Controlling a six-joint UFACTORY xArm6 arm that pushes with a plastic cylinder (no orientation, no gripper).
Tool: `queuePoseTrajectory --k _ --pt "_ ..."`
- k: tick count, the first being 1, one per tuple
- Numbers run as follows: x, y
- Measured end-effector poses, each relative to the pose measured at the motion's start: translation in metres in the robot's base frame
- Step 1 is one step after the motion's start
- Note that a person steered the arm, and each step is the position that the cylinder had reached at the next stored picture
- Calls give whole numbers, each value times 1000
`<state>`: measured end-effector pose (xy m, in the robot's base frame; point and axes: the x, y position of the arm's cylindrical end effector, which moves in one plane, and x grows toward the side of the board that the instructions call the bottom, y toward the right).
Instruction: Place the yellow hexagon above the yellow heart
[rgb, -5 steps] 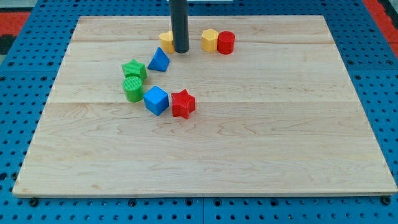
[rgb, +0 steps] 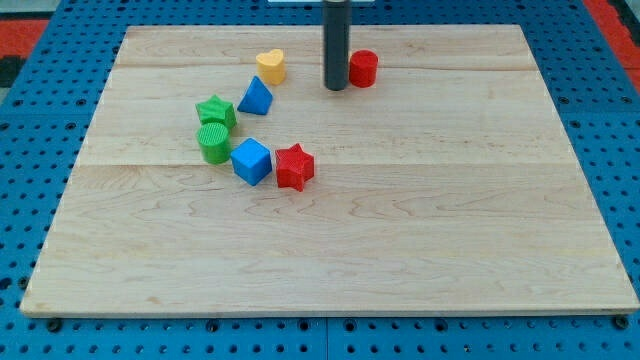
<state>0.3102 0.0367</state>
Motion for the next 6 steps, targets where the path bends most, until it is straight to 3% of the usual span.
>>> queuePoseTrajectory --k 2,4,5,6 --pt "-35 4" --pt "-42 -70" --pt "-60 -16" --pt "-102 -47"
